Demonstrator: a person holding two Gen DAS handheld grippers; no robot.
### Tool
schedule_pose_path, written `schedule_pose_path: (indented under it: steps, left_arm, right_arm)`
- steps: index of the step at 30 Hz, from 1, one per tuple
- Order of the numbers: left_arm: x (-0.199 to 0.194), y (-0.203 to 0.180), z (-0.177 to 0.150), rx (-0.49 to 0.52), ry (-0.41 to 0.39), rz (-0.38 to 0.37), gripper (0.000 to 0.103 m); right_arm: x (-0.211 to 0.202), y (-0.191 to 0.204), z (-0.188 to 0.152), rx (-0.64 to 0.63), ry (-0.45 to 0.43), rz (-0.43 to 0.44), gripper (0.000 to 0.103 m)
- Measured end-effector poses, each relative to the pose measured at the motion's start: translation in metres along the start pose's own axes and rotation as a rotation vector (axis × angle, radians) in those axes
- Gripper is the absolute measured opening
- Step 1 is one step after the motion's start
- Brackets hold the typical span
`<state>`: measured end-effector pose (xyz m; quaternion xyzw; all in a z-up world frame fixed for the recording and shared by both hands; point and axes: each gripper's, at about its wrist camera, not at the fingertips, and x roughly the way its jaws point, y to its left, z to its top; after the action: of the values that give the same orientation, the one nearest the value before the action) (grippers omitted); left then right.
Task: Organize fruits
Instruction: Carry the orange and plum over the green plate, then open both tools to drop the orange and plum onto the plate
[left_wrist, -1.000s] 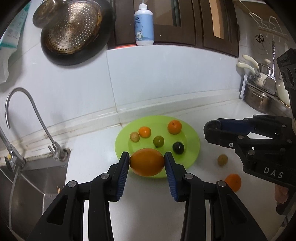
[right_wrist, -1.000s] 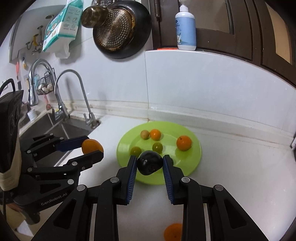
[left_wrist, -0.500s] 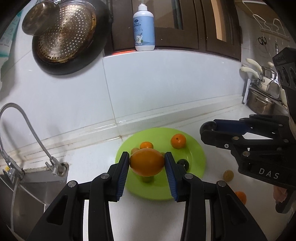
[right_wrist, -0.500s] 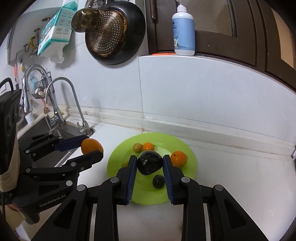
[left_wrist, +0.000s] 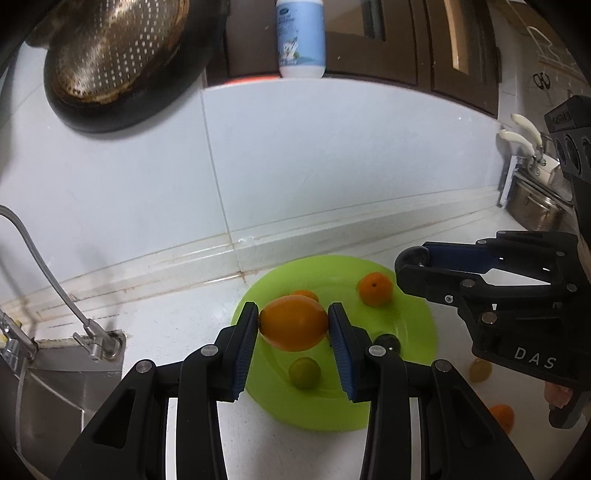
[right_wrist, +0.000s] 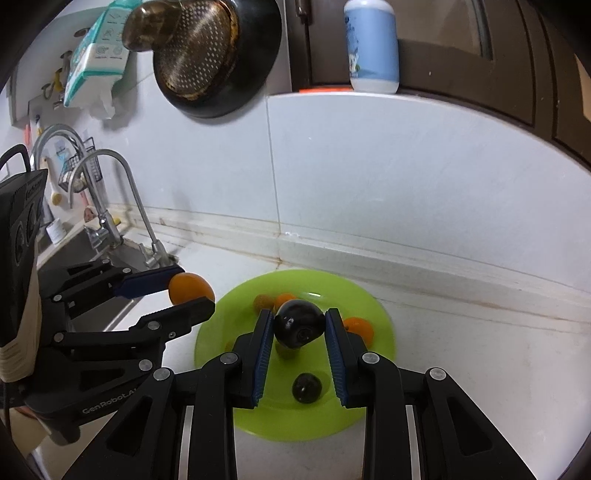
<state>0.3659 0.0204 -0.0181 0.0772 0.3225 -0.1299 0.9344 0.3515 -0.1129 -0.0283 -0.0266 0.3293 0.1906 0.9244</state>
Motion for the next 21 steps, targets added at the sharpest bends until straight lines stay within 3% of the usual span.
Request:
schedule_pose_path:
  steps: [21]
  left_arm:
    - [0.063, 0.002, -0.006, -0.009, 0.112, -0.045, 0.039]
  right_arm:
    - [0.061, -0.018, -0.002, 0.022, 0.110, 0.044, 0.030]
